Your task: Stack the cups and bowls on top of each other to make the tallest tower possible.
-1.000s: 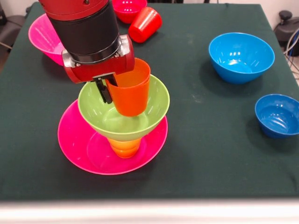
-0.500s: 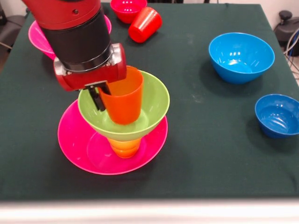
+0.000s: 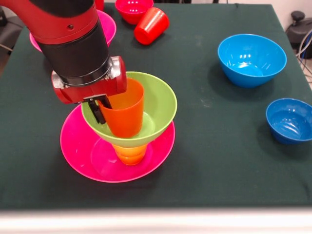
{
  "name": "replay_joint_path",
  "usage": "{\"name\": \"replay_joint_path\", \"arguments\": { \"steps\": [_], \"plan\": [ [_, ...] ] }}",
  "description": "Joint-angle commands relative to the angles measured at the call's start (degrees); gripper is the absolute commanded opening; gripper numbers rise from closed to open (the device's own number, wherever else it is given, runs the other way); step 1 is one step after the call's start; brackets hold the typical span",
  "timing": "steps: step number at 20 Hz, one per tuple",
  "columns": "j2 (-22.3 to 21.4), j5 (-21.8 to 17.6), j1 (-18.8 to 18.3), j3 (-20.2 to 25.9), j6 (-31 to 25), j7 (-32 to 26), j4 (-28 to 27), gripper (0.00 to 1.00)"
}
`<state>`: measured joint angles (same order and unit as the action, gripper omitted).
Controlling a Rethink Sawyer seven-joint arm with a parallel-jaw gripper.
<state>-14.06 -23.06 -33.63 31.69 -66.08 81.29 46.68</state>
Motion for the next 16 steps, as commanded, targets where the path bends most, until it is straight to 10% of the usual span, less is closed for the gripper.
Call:
{"name": "replay_joint_path", "arguments": {
  "steps": [1,16],
  "plan": [
    [-3.7,-0.8,0.3,-1.0,-3.0,-7.9,5.1,0.0],
    [-3.5,-1.0,0.6,-0.6,-3.4,-7.4,4.4,0.0]
  ]
}}
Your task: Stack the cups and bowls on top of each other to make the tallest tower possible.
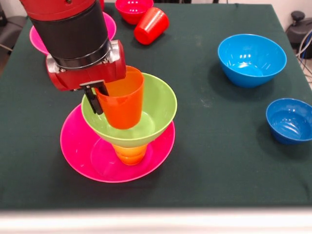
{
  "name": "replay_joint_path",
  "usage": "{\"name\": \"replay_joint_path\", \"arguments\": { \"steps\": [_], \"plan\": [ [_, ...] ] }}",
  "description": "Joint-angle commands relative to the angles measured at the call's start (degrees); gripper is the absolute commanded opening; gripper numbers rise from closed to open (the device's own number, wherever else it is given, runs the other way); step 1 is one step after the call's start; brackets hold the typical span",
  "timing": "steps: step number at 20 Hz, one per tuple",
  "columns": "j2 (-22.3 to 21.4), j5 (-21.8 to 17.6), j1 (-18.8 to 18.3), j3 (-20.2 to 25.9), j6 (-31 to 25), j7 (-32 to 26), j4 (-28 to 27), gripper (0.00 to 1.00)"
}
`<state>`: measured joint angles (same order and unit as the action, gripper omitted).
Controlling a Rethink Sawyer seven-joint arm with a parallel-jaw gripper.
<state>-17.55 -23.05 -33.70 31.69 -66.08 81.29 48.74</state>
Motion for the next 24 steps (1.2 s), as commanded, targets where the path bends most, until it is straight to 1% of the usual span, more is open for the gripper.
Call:
{"name": "replay_joint_path", "arguments": {
  "steps": [1,3,5,13,22,24],
  "plan": [
    [0.4,-1.3,0.7,-0.5,-3.0,-7.5,1.5,0.0],
    [0.7,-1.7,0.7,-0.2,-1.8,-8.2,1.1,0.0],
    [0.5,-1.6,0.6,-0.4,-1.5,-7.8,1.7,0.0],
    [0.3,-1.3,1.0,-0.6,-1.4,-6.4,3.0,0.0],
    [0.0,-1.3,0.7,-1.1,0.0,-5.7,5.4,0.0],
    [-0.4,-1.3,0.3,-1.2,1.2,-5.3,7.1,0.0]
  ]
}}
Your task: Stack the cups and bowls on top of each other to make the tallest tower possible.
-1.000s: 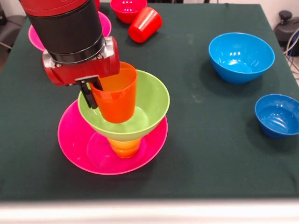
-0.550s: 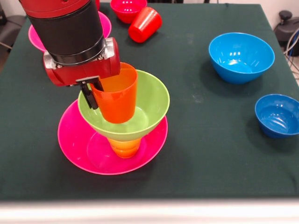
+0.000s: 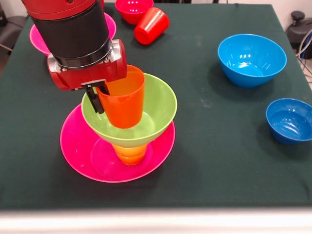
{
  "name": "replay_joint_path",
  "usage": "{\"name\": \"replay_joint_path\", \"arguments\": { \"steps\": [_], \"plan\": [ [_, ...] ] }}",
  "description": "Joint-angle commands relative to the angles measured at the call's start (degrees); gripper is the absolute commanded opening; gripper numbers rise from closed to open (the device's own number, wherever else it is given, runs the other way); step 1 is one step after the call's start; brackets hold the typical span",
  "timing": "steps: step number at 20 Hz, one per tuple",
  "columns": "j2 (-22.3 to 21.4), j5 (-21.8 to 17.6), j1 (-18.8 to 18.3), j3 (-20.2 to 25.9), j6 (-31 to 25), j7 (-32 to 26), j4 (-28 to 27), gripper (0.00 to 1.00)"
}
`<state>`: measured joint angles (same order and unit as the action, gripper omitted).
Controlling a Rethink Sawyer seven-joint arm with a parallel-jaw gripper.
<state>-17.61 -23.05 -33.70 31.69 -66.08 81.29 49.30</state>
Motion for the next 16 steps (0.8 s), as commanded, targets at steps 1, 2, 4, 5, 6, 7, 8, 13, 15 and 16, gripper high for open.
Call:
{"name": "replay_joint_path", "arguments": {
  "steps": [1,2,4,5,6,7,8,13,15,16],
  "plan": [
    [-0.4,-1.2,0.2,-1.2,1.8,-5.1,6.9,0.0],
    [-0.5,-1.3,0.1,-1.2,2.0,-5.0,7.3,0.0],
    [-0.7,-1.3,-0.1,-1.3,2.4,-4.8,8.1,0.0],
    [-0.8,-1.3,-0.2,-1.3,2.5,-4.8,8.5,0.0],
    [-0.8,-1.3,-0.2,-1.3,2.5,-4.8,8.6,0.0],
    [-0.9,-1.4,-0.3,-1.3,2.7,-4.7,8.9,0.0],
    [-1.0,-1.4,-0.3,-1.2,2.6,-4.7,9.0,0.0],
    [-0.9,-2.0,0.0,-1.0,2.6,-5.3,7.9,0.0],
    [-0.4,-2.5,0.2,-0.6,2.2,-6.6,6.1,0.0],
    [-0.1,-2.6,0.4,-0.5,1.5,-7.0,5.0,0.0]
  ]
}}
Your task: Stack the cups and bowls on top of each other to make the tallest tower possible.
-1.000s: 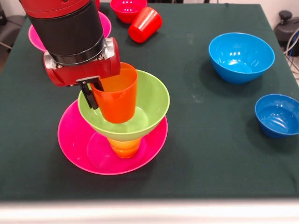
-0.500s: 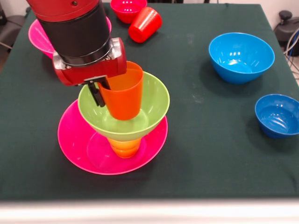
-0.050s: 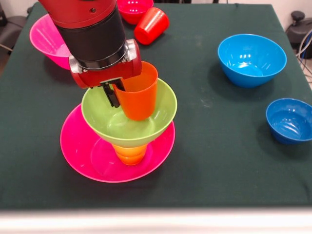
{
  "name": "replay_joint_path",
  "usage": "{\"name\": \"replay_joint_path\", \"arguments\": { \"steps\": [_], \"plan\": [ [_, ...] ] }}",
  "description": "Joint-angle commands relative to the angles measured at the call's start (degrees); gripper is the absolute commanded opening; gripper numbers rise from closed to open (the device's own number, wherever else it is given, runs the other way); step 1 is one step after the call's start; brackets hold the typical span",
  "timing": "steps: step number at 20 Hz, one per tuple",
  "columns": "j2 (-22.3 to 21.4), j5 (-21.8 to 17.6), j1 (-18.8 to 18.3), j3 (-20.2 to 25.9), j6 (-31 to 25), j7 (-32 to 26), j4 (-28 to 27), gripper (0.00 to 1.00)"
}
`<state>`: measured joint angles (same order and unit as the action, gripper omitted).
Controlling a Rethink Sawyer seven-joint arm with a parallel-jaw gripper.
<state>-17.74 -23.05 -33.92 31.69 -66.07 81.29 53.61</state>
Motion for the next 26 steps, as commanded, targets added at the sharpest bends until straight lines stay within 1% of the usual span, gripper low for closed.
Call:
{"name": "replay_joint_path", "arguments": {
  "steps": [1,3,4,5,7,9,13,16,26],
  "plan": [
    [0.4,-2.7,0.8,-0.4,0.9,-7.3,-0.4,0.0],
    [0.8,-2.8,1.0,-0.2,0.7,-7.8,-1.6,0.0],
    [0.6,-2.8,0.7,-0.2,1.8,-7.7,-0.7,0.0],
    [0.8,-2.8,0.6,0.1,2.3,-8.0,-1.0,0.0],
    [1.1,-2.8,0.9,0.2,1.8,-8.0,-1.7,0.0],
    [0.8,-2.7,0.8,0.2,1.8,-8.0,-1.4,0.0],
    [-0.3,-2.4,0.3,0.1,3.2,-7.6,1.0,0.0],
    [0.4,-2.5,0.4,0.3,3.4,-7.6,0.1,0.0],
    [1.1,-2.6,0.1,0.6,3.8,-8.4,-0.5,0.0]
  ]
}}
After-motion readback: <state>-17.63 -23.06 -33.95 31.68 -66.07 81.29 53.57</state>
